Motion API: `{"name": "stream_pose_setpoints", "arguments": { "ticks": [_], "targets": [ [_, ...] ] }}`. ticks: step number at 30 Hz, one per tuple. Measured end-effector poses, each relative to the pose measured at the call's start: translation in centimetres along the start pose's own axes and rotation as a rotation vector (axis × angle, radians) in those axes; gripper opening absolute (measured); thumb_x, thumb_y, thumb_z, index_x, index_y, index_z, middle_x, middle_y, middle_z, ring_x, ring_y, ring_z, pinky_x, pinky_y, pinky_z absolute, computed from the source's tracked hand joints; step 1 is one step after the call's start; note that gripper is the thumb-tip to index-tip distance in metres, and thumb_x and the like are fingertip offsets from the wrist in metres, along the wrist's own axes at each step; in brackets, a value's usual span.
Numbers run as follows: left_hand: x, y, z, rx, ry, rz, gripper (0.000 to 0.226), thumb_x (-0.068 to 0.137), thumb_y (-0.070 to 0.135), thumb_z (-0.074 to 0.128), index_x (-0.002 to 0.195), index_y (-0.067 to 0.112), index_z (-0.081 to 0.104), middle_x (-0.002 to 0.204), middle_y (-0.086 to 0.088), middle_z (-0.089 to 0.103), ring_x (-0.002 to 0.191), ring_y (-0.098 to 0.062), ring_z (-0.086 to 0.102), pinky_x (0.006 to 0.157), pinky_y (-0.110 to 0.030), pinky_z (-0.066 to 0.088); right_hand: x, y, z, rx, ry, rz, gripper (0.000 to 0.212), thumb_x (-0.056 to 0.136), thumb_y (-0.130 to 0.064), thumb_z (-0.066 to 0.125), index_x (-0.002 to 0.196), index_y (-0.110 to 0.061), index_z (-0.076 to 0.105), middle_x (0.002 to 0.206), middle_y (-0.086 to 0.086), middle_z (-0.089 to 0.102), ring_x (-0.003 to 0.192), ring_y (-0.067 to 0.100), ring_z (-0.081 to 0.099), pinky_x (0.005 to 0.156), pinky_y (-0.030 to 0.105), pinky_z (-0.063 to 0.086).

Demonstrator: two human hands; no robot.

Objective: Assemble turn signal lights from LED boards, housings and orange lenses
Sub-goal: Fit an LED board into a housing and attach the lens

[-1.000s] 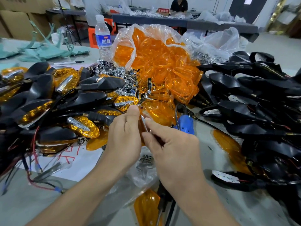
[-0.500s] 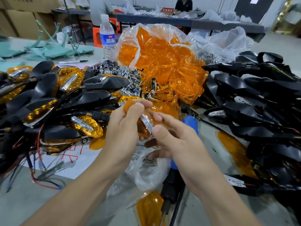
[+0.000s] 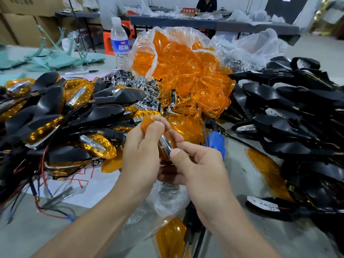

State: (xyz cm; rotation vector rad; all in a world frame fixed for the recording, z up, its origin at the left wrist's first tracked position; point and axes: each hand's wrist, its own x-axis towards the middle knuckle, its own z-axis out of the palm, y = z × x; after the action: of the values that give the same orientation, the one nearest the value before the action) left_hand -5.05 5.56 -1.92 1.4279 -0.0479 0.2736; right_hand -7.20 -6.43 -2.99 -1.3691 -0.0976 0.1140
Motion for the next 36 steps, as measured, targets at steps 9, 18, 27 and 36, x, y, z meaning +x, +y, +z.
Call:
{"name": "stream_pose_setpoints", "arguments": {
  "ticks": [9, 18, 27, 36],
  "targets": [
    [-0.3, -0.4, 0.7, 0.331, -0.045, 0.306, 0.015, 0.096, 0.05, 0.057, 0.107, 0.042, 0.065, 0.102, 0.012, 0.07, 0.092, -0.016, 0.071, 0.075, -0.042, 0.06, 0.6, -2.1, -1.9, 0.188, -0.05, 0.02, 0.027, 0.092, -0.012, 0.068, 0.117, -0.008, 0.076, 0.106, 0.016, 0.079, 0.095, 0.029, 0.078, 0.077, 0.034, 0.063],
    [1.9, -0.3, -2.0, 0.118, -0.326, 0.109, 0.032, 0.073, 0.04, 0.085, 0.103, 0.031, 0.079, 0.089, -0.009, 0.073, 0.078, -0.015, 0.065, 0.069, -0.02, 0.056, 0.6, -3.5, -5.0, -0.05, -0.052, -0.228, 0.029, 0.073, -0.005, 0.084, 0.102, -0.009, 0.081, 0.094, 0.014, 0.08, 0.086, 0.028, 0.076, 0.079, 0.037, 0.064],
    [1.2, -1.3, -1.1, 0.222, -0.324, 0.115, 0.02, 0.078, 0.033, 0.089, 0.094, 0.03, 0.077, 0.085, -0.001, 0.076, 0.073, -0.013, 0.073, 0.068, -0.03, 0.063, 1.3, -3.6, -6.1, -0.179, -0.04, -0.204, 0.024, 0.065, 0.001, 0.079, 0.086, -0.012, 0.081, 0.08, 0.009, 0.075, 0.074, 0.018, 0.068, 0.074, 0.029, 0.06],
    [0.3, -1.8, -0.3, 0.776, -0.023, 0.292, 0.037, 0.084, 0.051, 0.07, 0.117, 0.064, 0.063, 0.106, 0.032, 0.067, 0.092, 0.01, 0.062, 0.066, -0.009, 0.042, 0.9, -5.8, -11.6, -0.935, 0.182, -0.006, 0.037, 0.065, 0.008, 0.076, 0.065, -0.029, 0.075, 0.057, -0.01, 0.067, 0.048, 0.0, 0.055, 0.049, 0.012, 0.041]
  ]
}}
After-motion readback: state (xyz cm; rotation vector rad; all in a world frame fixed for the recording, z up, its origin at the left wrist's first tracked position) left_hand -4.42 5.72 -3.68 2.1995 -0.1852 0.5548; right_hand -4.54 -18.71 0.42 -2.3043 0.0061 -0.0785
